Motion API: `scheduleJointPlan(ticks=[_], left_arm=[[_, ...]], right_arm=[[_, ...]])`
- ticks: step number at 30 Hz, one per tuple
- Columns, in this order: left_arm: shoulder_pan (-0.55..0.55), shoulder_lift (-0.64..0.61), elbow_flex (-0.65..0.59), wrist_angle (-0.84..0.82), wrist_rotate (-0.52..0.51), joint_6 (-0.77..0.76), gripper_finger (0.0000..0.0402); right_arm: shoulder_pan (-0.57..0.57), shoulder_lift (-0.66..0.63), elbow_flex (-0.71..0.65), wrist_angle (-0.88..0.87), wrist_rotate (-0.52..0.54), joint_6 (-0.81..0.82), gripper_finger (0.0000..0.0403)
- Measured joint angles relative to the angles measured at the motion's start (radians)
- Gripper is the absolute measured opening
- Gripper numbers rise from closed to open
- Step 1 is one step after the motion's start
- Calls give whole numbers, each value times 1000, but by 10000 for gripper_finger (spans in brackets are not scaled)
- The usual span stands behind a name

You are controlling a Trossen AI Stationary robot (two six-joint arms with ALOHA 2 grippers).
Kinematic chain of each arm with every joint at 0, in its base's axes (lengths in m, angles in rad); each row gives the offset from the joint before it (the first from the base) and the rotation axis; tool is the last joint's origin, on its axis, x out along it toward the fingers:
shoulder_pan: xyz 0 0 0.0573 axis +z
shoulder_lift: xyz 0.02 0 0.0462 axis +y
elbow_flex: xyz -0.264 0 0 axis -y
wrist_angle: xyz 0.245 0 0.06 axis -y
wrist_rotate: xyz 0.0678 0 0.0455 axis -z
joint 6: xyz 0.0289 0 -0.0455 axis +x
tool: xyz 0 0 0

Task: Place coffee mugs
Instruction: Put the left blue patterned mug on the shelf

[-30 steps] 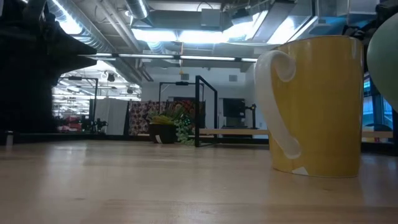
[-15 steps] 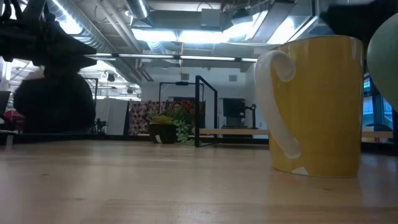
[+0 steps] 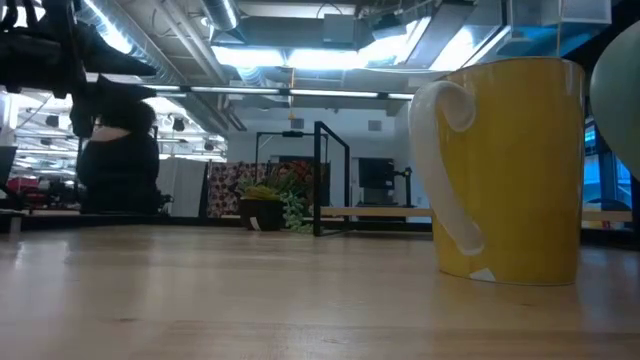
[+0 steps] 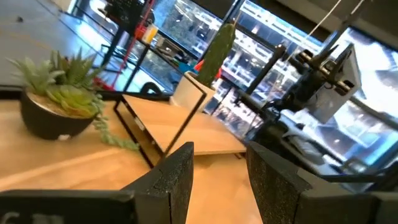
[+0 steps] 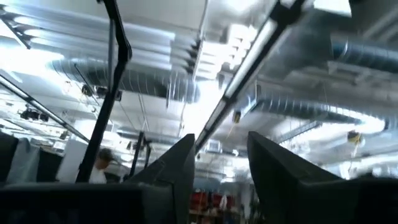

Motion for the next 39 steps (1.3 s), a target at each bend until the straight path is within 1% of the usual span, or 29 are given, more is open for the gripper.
scheduleJointPlan(ticks=[3,7,10,12,14,17,20,22,24,25,27,29,31,33,35,37,39], left_arm=[[0,0,0,53,-12,-3,142],[0,0,0,200,25,-12,142],[0,0,0,385,46,-77,142],[0,0,7,488,85,-82,142],[0,0,38,524,156,-83,142],[0,17,117,501,233,-76,142],[0,68,214,448,246,-28,142],[0,108,276,402,247,11,142],[0,144,327,359,246,54,142],[0,162,349,347,245,76,142],[0,191,379,325,232,105,142],[0,214,394,320,229,124,142],[0,228,400,321,229,127,142],[0,235,401,316,228,127,142],[0,239,401,320,222,127,142],[0,246,401,315,185,127,142],[0,245,401,307,147,128,142]], right_arm=[[0,83,115,-18,-48,-86,136],[0,210,282,-83,-115,-152,136],[0,307,422,-215,-147,-162,136],[0,378,523,-353,-146,-170,136],[0,460,631,-534,-144,-149,136],[0,600,809,-886,-119,-24,136],[1,753,994,-1319,-135,183,136],[1,854,1089,-1614,-203,312,136],[12,950,1132,-1834,-285,383,136],[34,988,1134,-1912,-306,407,136],[103,1040,1117,-2016,-313,449,136],[192,1057,1081,-2042,-312,506,136],[301,1059,1028,-2016,-284,606,136],[401,1053,980,-1938,-221,709,136],[484,1048,932,-1874,-112,771,136],[530,1049,894,-1784,-38,802,136],[520,1075,864,-1690,-21,781,136]])
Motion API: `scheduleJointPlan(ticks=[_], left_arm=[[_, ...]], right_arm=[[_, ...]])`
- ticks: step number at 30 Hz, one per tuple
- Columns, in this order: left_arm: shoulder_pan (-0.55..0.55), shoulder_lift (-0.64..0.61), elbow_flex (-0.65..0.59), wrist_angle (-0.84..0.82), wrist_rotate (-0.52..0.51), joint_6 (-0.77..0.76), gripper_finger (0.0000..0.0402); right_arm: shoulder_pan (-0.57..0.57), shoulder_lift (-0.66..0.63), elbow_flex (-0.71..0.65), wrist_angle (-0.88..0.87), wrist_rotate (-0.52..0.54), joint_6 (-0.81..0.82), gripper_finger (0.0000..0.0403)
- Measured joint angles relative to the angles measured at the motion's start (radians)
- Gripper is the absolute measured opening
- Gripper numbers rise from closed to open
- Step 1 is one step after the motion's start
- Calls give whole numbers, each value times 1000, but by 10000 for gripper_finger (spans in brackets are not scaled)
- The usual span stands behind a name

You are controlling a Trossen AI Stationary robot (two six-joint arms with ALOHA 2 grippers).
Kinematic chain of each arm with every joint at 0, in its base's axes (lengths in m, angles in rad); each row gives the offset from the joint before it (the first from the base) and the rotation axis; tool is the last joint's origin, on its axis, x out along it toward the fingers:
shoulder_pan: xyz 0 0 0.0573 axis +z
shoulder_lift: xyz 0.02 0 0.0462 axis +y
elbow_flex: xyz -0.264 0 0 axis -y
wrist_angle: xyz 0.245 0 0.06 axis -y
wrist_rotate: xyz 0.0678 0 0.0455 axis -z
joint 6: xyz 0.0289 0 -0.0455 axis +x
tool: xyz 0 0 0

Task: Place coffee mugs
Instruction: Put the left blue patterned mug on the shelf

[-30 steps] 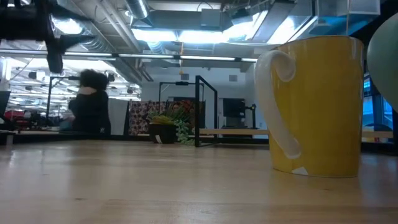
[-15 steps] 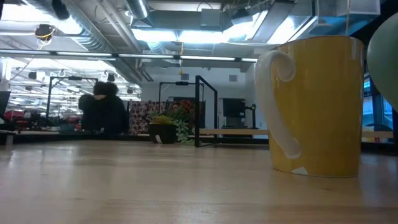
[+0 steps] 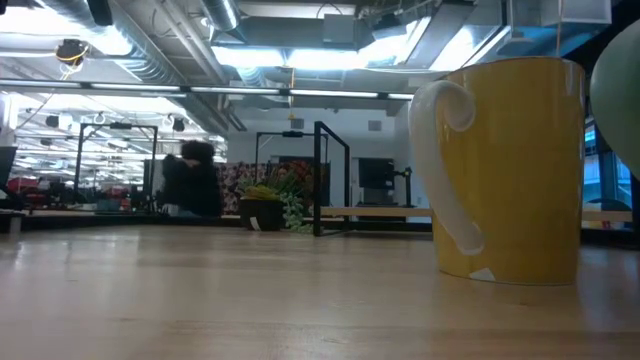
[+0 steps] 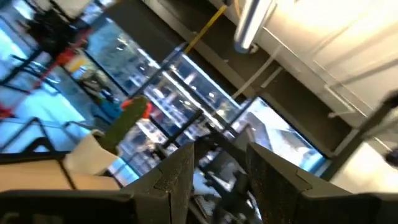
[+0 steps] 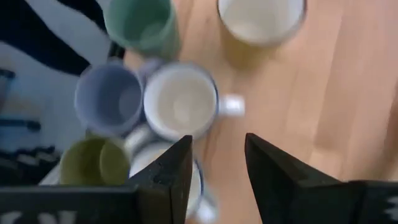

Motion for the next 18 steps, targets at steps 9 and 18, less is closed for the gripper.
scheduleJointPlan(ticks=[9,18], left_arm=[[0,-1,0,-61,-70,0,142],[0,-1,0,-66,-48,38,142]], right_arm=[[-191,190,-12,199,-70,-308,136],[-172,218,-12,112,-136,-178,163]])
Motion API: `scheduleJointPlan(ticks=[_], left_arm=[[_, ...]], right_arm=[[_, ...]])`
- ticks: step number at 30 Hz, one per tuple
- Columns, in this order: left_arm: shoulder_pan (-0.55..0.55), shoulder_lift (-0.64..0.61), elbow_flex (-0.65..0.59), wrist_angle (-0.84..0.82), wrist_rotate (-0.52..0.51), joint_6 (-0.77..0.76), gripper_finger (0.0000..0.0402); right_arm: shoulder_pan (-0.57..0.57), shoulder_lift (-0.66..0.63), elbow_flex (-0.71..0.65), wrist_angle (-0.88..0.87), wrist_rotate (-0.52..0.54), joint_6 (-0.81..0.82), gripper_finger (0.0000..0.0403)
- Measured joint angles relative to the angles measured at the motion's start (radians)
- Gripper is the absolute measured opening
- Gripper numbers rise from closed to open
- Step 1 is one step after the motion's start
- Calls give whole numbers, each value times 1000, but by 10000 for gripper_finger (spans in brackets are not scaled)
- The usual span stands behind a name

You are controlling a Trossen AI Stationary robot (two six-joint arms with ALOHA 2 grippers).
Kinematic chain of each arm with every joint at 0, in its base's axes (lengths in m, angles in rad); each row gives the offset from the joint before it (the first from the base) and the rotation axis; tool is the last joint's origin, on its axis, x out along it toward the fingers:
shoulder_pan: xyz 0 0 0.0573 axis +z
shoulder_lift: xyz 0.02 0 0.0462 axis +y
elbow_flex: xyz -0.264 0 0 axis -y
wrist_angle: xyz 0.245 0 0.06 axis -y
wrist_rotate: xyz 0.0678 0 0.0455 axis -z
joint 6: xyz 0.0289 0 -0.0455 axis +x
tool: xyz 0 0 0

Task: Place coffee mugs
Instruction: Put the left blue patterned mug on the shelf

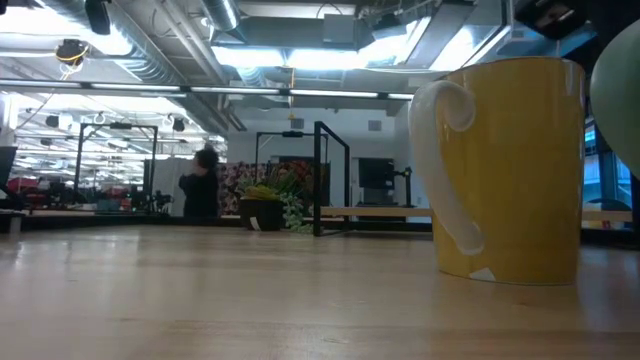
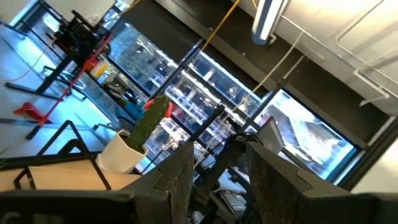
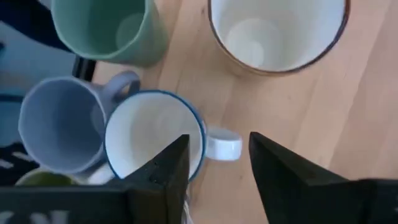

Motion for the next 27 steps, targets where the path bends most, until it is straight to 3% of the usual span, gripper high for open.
scheduleJointPlan(ticks=[8,14,27], left_arm=[[0,0,0,-28,19,-13,142],[0,0,0,-31,24,-14,142],[0,0,0,-40,24,-36,142]], right_arm=[[73,19,0,-105,82,194,236],[128,19,-12,-67,98,316,228],[162,20,-236,171,65,517,214]])
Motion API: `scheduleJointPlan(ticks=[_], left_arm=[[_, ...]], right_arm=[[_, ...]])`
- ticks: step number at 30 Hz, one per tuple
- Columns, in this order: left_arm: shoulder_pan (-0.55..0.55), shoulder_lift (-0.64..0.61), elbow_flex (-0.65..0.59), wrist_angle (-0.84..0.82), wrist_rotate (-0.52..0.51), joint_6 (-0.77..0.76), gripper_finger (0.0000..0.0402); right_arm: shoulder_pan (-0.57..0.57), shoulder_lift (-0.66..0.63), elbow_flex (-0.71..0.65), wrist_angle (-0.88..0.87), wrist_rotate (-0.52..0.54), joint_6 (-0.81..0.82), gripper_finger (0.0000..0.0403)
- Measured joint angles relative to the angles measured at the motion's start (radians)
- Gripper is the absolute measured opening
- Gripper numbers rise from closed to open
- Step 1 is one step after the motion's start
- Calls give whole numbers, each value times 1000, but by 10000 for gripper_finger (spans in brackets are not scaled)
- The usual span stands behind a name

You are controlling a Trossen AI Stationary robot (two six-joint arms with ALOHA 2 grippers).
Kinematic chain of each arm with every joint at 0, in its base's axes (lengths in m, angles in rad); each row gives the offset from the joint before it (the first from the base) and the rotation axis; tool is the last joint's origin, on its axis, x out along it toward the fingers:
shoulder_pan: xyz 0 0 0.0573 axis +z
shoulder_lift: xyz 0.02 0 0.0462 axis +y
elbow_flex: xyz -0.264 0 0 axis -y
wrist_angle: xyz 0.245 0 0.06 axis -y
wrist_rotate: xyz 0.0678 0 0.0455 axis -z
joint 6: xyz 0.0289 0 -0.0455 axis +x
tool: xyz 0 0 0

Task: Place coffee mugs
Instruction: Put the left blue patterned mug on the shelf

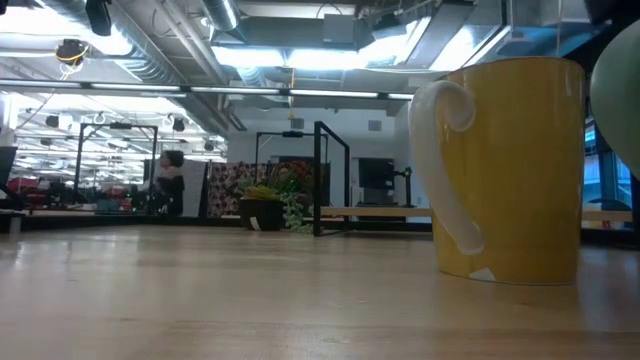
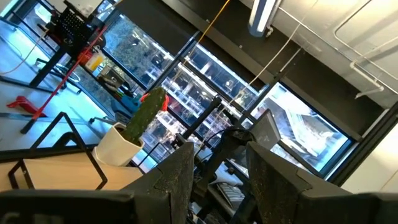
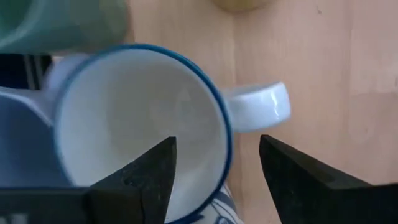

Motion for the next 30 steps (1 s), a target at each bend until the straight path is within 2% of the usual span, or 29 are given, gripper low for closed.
scheduleJointPlan(ticks=[3,5,8,9,14,17,26,30], left_arm=[[0,0,0,0,0,0,142],[0,0,0,0,0,1,142],[0,0,0,0,0,2,142],[0,0,0,0,0,3,142],[0,0,0,0,0,3,142],[0,0,0,0,0,3,142],[0,0,0,0,0,2,142],[0,0,0,0,0,1,142]], right_arm=[[0,0,-4,-3,0,38,178],[0,0,-6,-25,-2,68,129],[-1,0,-5,-24,1,81,33],[-7,0,-5,-21,9,75,19],[-71,-1,-5,-27,8,59,11],[-143,-1,7,-46,36,-15,9],[-420,-29,78,-269,9,-308,4],[-559,-48,130,-313,7,-469,3]])
